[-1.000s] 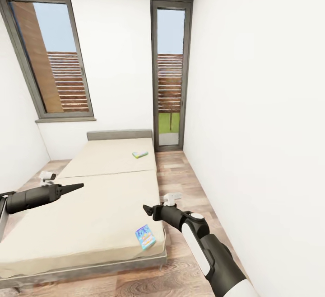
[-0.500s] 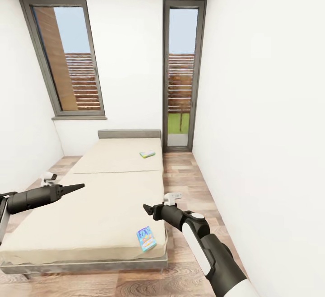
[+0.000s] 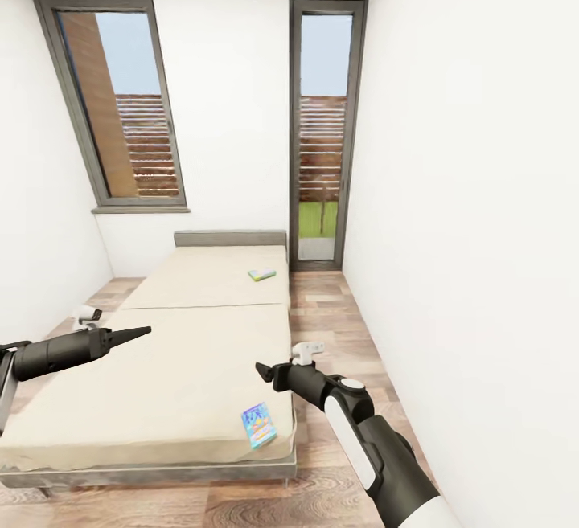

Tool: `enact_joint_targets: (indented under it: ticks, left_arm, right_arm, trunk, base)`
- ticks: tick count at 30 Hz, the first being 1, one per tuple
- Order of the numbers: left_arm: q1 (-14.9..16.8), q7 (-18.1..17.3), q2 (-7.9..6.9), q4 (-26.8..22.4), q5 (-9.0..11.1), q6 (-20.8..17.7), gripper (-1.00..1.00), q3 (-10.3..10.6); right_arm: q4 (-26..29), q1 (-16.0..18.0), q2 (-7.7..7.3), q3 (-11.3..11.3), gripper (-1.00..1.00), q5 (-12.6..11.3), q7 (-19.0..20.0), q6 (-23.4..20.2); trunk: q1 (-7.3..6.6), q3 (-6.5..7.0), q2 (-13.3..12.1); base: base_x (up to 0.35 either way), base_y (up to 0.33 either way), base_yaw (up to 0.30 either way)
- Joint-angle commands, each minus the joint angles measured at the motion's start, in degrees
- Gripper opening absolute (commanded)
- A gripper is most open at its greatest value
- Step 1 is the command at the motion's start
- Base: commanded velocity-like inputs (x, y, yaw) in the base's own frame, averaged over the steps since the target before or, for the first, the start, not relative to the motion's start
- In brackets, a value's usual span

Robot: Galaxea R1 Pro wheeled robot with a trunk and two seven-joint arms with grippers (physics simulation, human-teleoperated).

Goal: Put all the toys in the child's room - the three board games (two on the bed and one on the table), the two jigsaw puzzles on the table, and the tennis ball on the table - inside the toy box on the table in the child's room.

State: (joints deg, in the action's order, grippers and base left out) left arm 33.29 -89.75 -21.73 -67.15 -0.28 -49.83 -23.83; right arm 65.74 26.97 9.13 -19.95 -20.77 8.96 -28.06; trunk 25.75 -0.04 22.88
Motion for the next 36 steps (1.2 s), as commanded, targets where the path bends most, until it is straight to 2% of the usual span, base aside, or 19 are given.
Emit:
enact_joint_targets:
  ticks: [1,20,26,28,32,34,35,36]
  left_arm:
    - [0.02,-0.26,0.0,0.0,-0.07,-0.61,1.0,-0.01]
    - [0.02,-0.26,0.07,0.0,-0.07,-0.6,1.0,0.1]
    - [0.03,-0.24,0.96,0.87,-0.38,-1.03,1.0,0.91]
    - [0.15,3.25,1.9,2.51,-0.64,-1.17,1.0,1.63]
    - [0.74,14.41,5.3,8.35,-0.82,-1.28,1.0,2.76]
    - [0.98,23.74,8.1,13.06,-0.89,-1.22,1.0,3.04]
    - [1.03,26.29,8.81,14.19,-0.9,-1.19,1.0,3.07]
    - [1.11,31.32,10.14,16.27,-0.82,-1.06,1.0,3.11]
  right_arm:
    - [0.1,0.01,-0.01,0.05,1.0,-0.15,0.1,-0.26]
    - [-0.07,0.01,0.08,0.0,1.0,-0.14,-0.01,0.73]
    - [-0.08,0.01,0.03,0.02,1.0,-0.15,-0.07,1.88]
    - [-0.08,0.01,0.02,0.04,1.0,-0.15,-0.07,2.0]
    - [0.03,0.01,0.02,0.07,1.0,-0.15,-0.08,2.1]
    - [0.26,0.01,-0.05,0.11,1.0,-0.15,-0.06,2.12]
    - [0.32,0.01,-0.09,0.13,1.0,-0.17,-0.05,2.12]
    - [0.39,0.01,-0.2,0.14,1.0,-0.24,-0.03,2.12]
  trunk:
    - [0.03,-0.03,0.04]
    - [0.03,-0.03,0.04]
    - [0.03,-0.03,0.04]
    - [0.03,-0.03,0.04]
    - [0.03,-0.03,0.04]
    - [0.03,-0.03,0.04]
    - [0.03,-0.03,0.04]
    - [0.03,-0.03,0.04]
  base:
    - [0.058,-0.166,0.0]
    - [0.017,-0.04,0.0]
    - [0.0,0.0,0.0]
    - [0.0,0.0,0.0]
    - [0.0,0.0,0.0]
    - [0.0,0.0,0.0]
    - [0.0,0.0,0.0]
    - [0.0,0.0,0.0]
